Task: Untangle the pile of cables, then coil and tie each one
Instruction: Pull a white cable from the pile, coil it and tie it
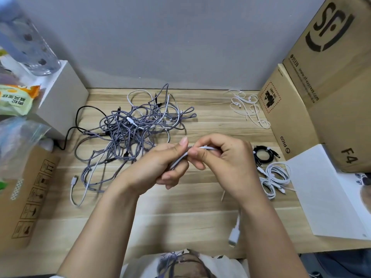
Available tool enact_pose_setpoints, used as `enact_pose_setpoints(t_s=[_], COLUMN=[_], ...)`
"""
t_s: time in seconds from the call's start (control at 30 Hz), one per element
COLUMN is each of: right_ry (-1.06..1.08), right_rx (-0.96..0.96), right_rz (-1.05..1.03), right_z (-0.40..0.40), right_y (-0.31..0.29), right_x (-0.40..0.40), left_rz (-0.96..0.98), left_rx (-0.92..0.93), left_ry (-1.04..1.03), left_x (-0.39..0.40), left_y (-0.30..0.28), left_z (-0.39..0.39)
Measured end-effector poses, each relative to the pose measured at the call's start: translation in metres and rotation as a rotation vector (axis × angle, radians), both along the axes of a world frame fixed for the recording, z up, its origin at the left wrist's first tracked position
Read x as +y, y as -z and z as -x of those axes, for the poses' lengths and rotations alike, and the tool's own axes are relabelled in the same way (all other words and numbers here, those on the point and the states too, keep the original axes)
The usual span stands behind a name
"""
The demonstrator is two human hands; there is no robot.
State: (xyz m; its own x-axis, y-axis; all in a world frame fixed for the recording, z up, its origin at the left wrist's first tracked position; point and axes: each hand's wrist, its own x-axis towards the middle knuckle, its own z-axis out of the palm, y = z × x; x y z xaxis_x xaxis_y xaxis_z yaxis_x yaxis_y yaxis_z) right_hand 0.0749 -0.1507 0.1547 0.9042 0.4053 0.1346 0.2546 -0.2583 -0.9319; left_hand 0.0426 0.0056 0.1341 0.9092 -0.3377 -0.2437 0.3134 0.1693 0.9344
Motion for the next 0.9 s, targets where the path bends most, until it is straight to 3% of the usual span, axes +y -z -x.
enact_pose_setpoints(t_s=[0.27, 0.37, 0.43, 0.53, 0.67, 0.8, 0.9], right_ry=[0.007, -0.014, -0.032, -0.094, -0.234, -0.363, -0.455], right_rx=[-0.037, -0.015, 0.010, 0.011, 0.030, -0.067, -0.155], right_rz=[-0.086, -0.033, 0.059, 0.275, 0.622, 0.830, 0.815], right_z=[-0.006, -0.007, -0.005, 0.000, 0.002, 0.009, 0.014], right_y=[0.006, 0.012, 0.017, 0.022, 0.020, 0.009, -0.004], right_x=[0.003, 0.006, 0.009, 0.014, 0.016, 0.014, 0.012], left_rz=[0.729, 0.985, 1.018, 0.959, 0.584, 0.252, 0.009], left_rx=[0.018, 0.015, -0.003, -0.021, -0.094, -0.154, -0.153], left_ry=[0.265, 0.242, 0.132, -0.085, -0.438, -0.440, -0.383], left_x=[0.009, 0.008, 0.008, 0.006, -0.008, -0.016, -0.016], left_y=[-0.001, -0.010, -0.014, -0.020, -0.017, -0.004, 0.004], left_z=[-0.002, -0.006, -0.009, -0.012, -0.012, -0.014, -0.013])
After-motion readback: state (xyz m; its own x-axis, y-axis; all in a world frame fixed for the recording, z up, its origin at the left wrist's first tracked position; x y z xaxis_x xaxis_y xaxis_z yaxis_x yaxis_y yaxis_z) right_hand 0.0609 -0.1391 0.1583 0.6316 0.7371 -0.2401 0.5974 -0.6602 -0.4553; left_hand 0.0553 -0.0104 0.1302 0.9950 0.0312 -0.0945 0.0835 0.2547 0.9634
